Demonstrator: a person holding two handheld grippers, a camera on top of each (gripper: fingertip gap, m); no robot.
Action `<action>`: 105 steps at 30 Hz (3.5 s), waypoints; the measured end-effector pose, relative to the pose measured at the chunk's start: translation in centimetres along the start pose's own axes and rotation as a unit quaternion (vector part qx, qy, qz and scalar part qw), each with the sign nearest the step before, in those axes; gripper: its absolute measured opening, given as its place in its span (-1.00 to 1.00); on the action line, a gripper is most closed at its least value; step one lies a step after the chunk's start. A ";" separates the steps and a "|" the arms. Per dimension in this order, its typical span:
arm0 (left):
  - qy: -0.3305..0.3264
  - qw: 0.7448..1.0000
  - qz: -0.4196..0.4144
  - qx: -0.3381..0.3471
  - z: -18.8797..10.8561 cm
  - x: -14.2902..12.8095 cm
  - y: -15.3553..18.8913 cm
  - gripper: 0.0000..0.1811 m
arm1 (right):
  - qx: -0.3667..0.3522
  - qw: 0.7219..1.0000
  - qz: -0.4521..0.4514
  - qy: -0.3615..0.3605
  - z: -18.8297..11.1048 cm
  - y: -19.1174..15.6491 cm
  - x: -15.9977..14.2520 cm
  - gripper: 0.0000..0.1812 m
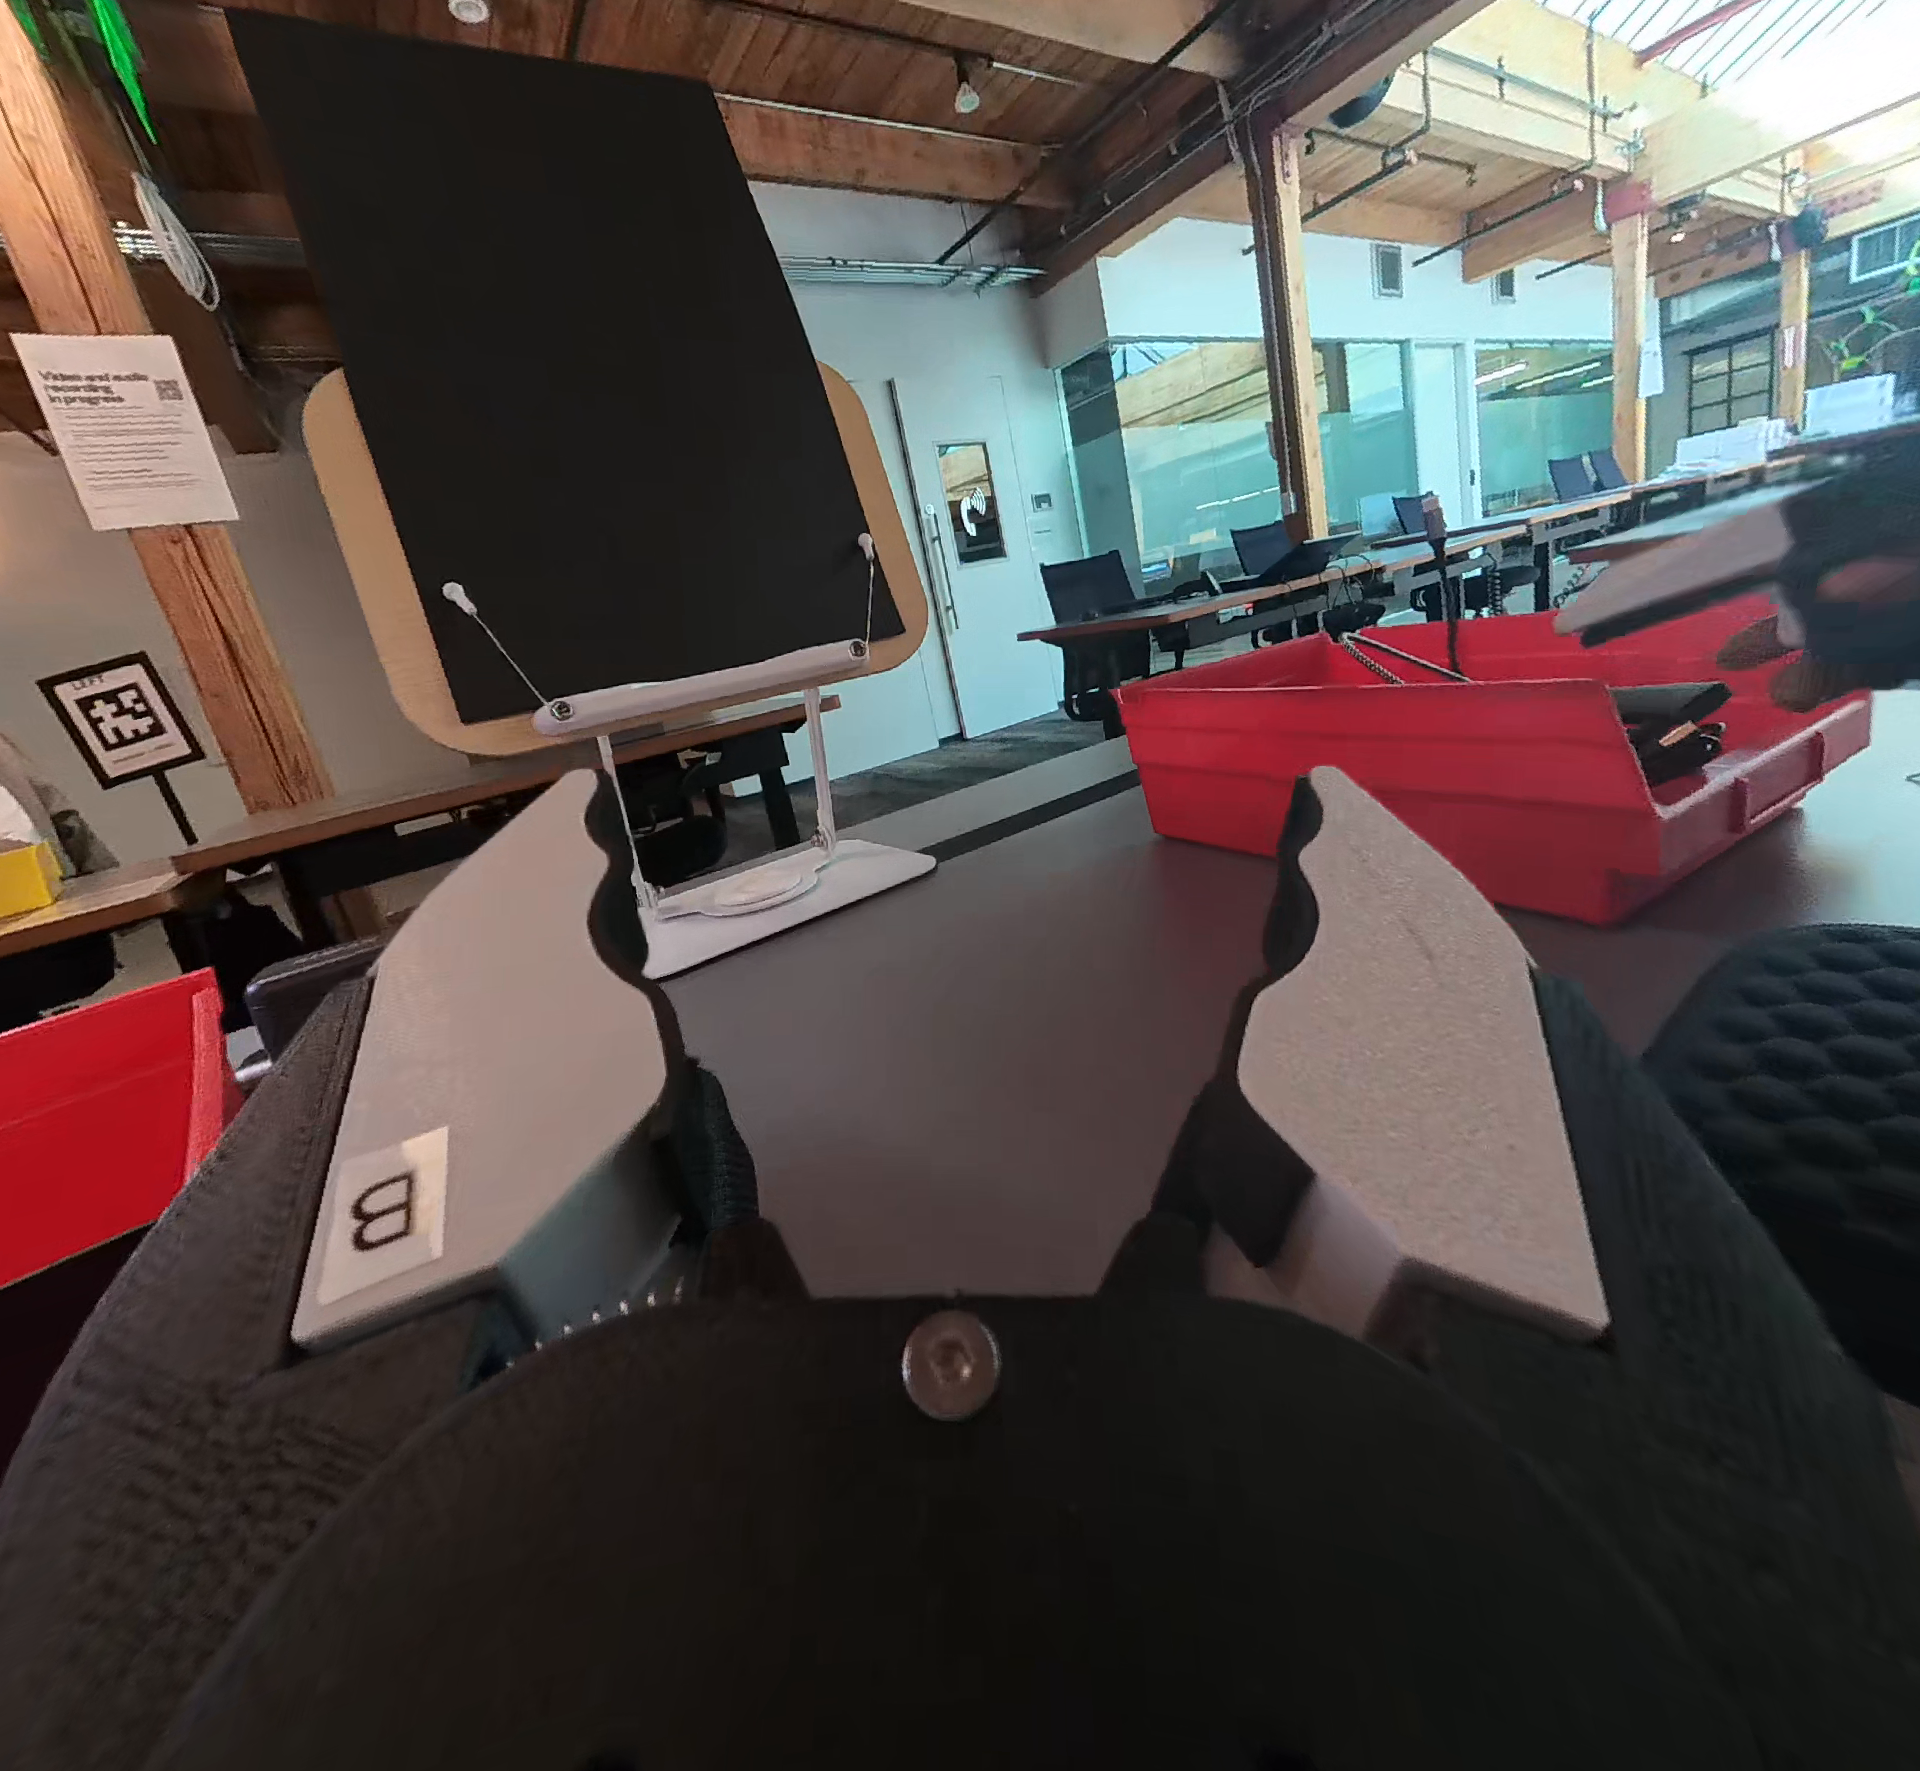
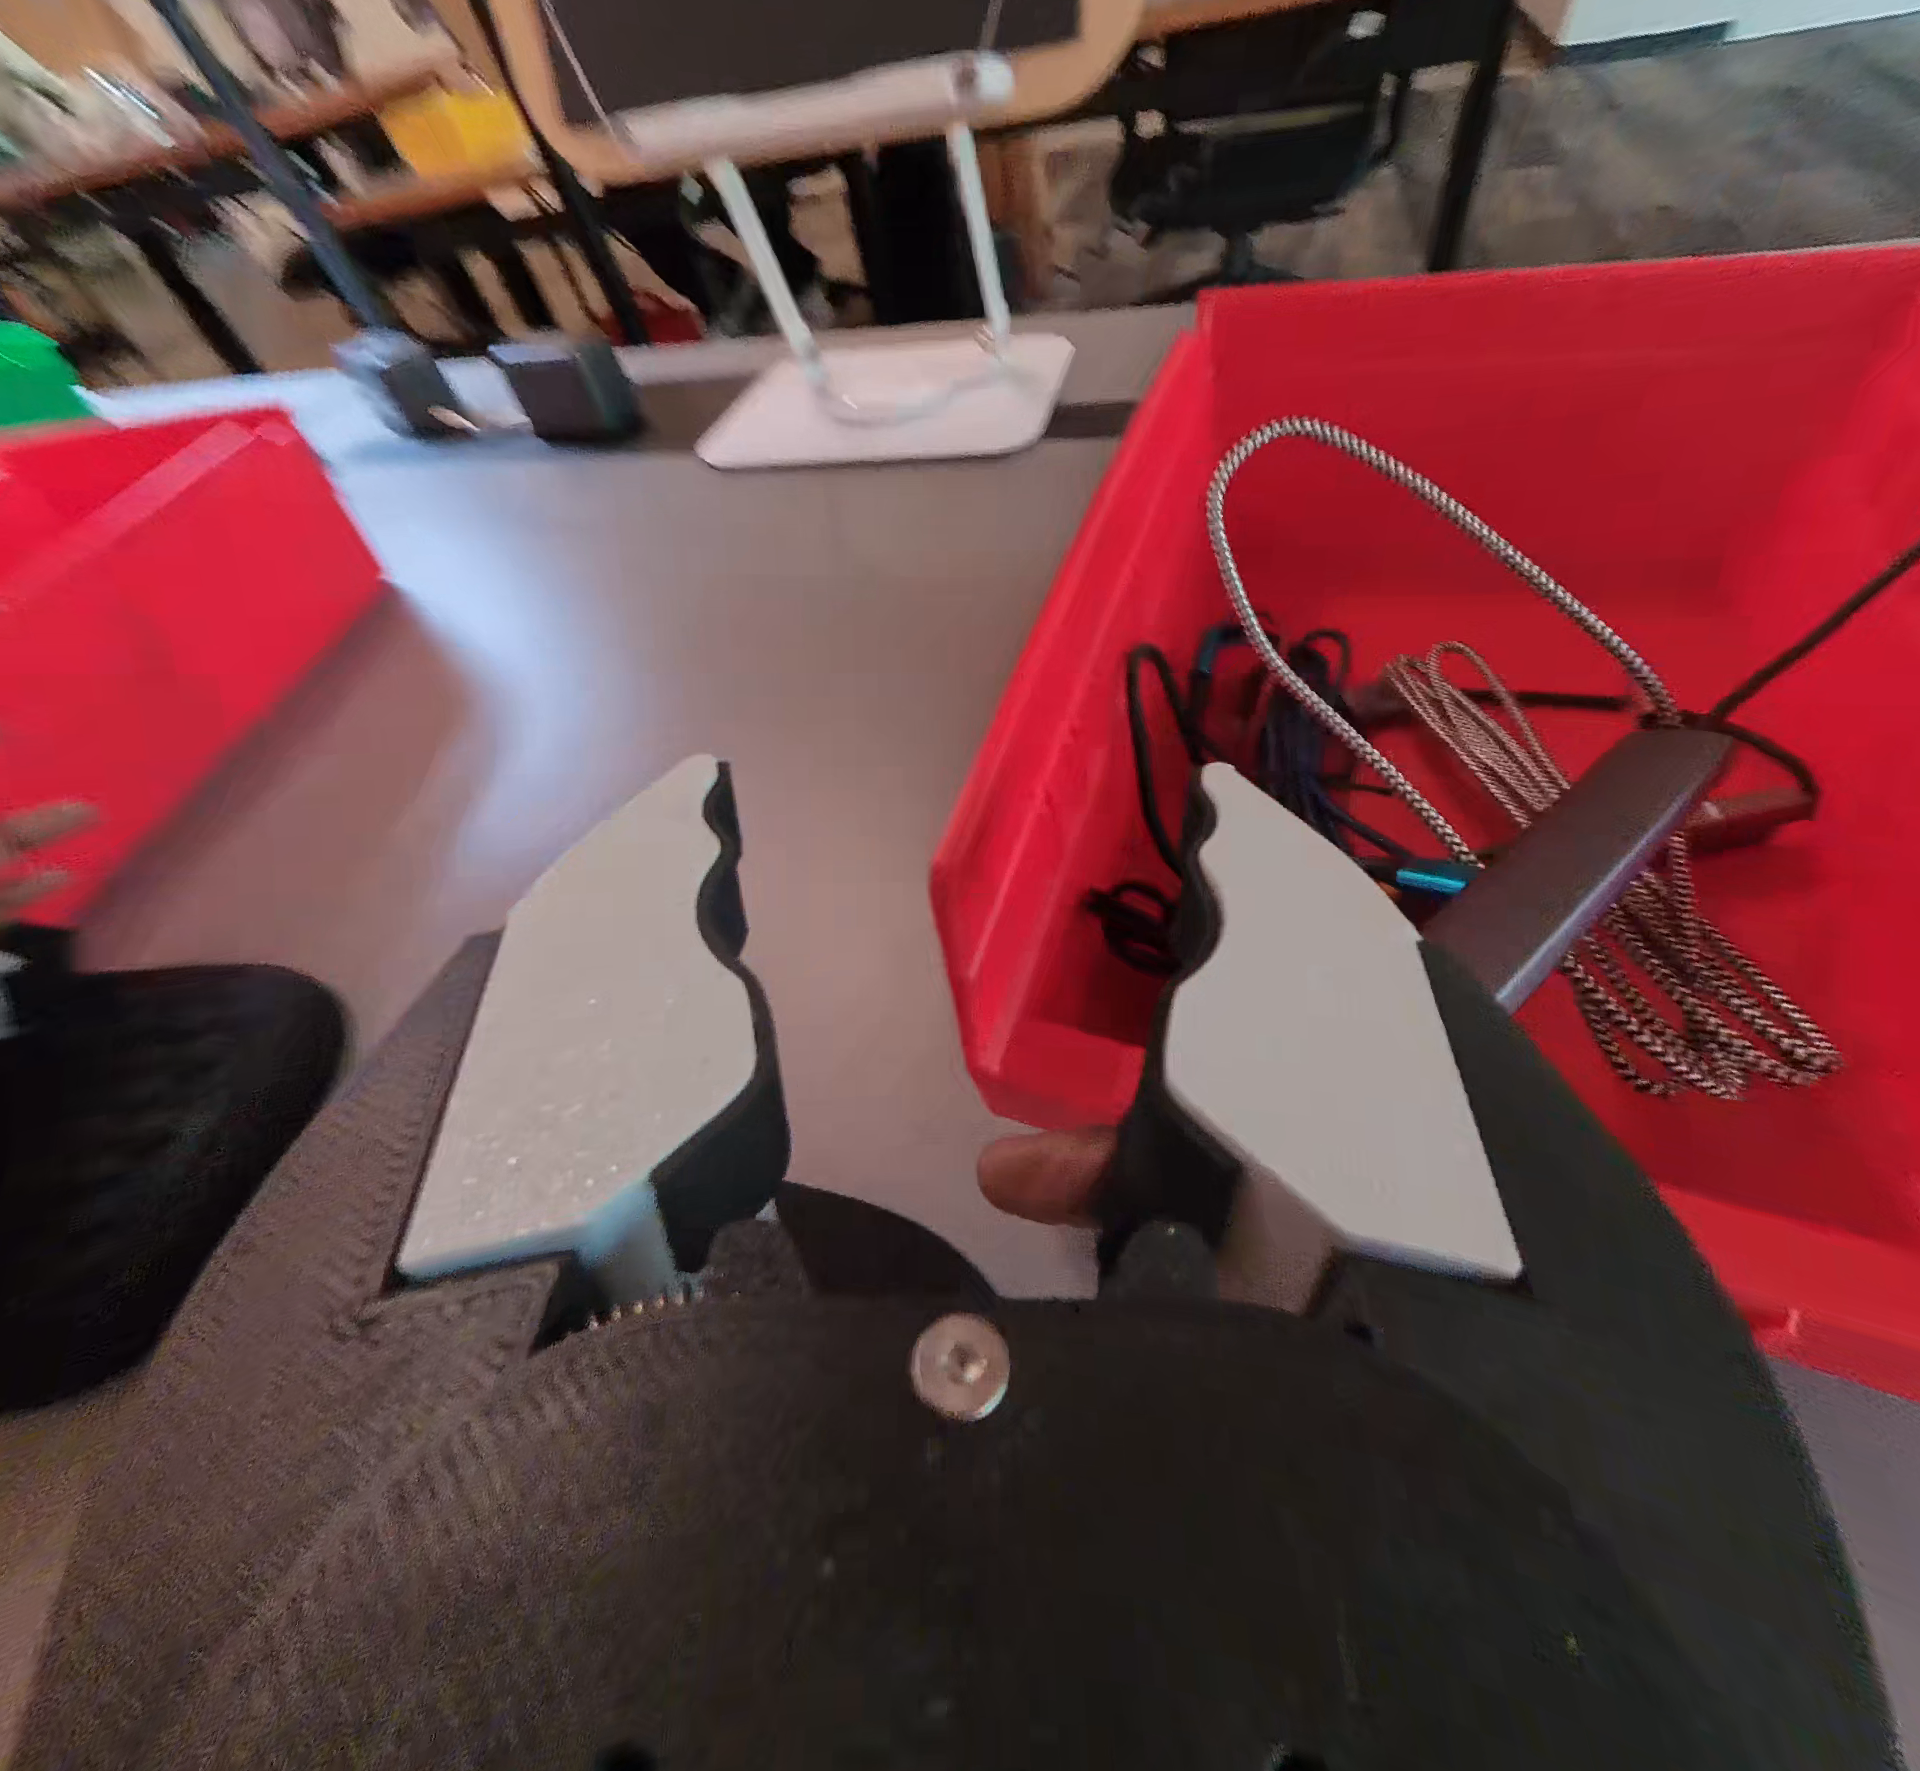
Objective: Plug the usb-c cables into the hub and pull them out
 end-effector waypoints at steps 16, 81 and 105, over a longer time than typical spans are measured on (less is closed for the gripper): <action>-0.029 1.000 -0.003 -0.002 0.5 -0.8 0.0 0.27 | -0.096 0.972 -0.161 -0.142 5.5 0.2 -3.2 -0.82; 0.091 0.968 0.098 0.214 -9.0 13.4 -7.3 -0.86 | -0.055 0.860 -0.348 0.370 -0.9 -22.7 10.7 -0.91; -0.231 0.967 -0.085 -0.062 17.2 -7.5 14.0 -0.81 | -0.182 0.927 -0.300 -0.132 -6.5 9.1 -3.0 -0.85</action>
Point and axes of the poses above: each gripper's, where its closed fingertips meet, z out along the fingers, x out of its top, y = z × x across the jaws, the point moved 2 cm from there along -z, back along the fingers, and after that the axes turned 11 degrees about -z, right-handed, at the moved point
